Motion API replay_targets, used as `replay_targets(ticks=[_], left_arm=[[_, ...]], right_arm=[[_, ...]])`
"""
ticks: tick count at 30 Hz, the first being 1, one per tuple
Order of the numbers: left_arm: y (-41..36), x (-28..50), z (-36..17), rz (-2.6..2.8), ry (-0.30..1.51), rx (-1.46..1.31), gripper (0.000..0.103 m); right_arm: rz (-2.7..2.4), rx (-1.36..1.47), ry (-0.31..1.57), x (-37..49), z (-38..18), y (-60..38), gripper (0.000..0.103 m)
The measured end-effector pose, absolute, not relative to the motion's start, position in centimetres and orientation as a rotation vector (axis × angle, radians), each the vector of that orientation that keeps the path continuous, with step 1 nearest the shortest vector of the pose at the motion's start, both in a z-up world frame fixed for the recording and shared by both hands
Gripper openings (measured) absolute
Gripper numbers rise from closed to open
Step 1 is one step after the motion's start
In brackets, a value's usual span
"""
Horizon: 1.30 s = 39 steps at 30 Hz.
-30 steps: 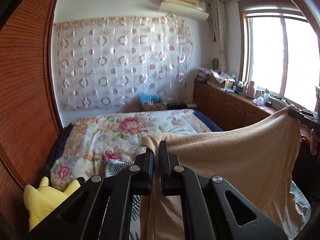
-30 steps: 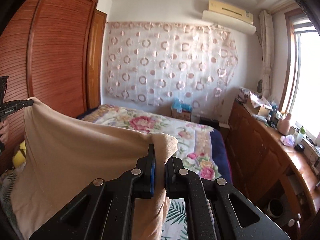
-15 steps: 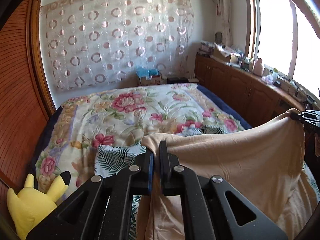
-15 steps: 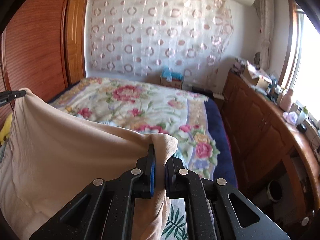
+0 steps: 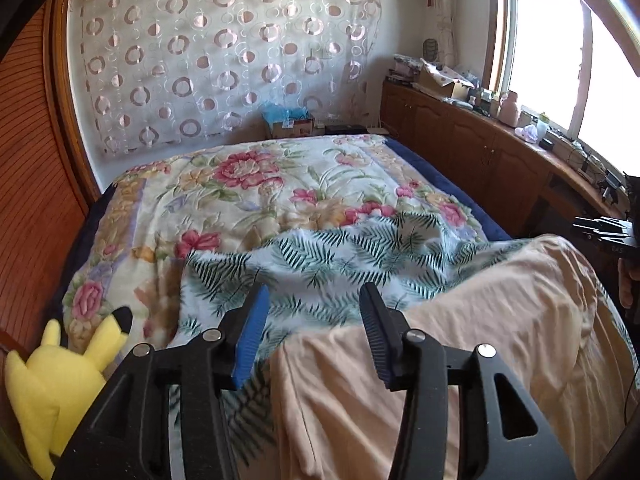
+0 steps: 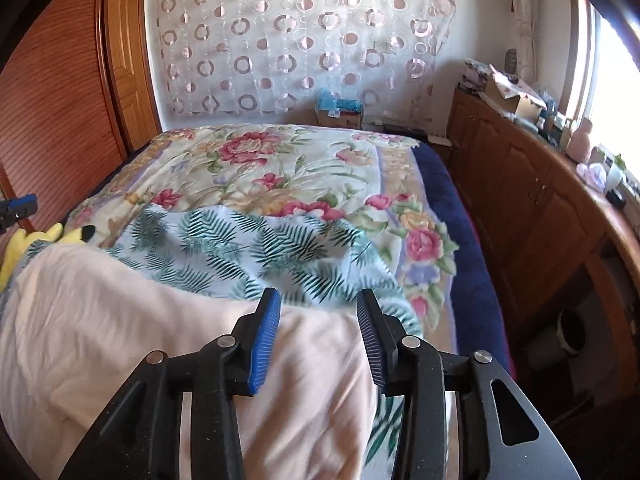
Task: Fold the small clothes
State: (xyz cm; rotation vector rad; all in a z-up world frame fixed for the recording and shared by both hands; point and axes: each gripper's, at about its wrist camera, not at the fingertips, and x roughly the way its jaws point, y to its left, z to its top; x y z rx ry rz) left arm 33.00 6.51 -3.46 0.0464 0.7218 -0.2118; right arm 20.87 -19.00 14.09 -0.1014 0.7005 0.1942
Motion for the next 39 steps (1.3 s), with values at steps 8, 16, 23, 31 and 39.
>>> replay_targets(ticks=[8,16,23,31,39], left_arm=[[6.9,28.3,-7.1,-0.217,0.840,0.043,0.048],[6.2,25.7,-8.8,-0.257,0.903,0.053,0.048],[5.9,25.6,-9.4,-0.283,0.931,0.036,0.074],[6.4,25.4,-8.7,-0.245,0.906,0.017,0.070],[7.1,27.2,-9.7,-0.219,0.955,-0.011,0.053]], right_arm=[[0.224,-0.050,0.762,12.3,14.2,-20.6,0.048],[0.202,0.005,0.822,8.6,13.0,-23.8,0.048],[0.165,0.017,0.851,9.0,12.0,-25.8,0.048],[0.152,-0.025,0.813,8.2,10.4,-25.7,0.048],[0.138,-0.070,0.791,10.4,7.7,-23.5,0.049]])
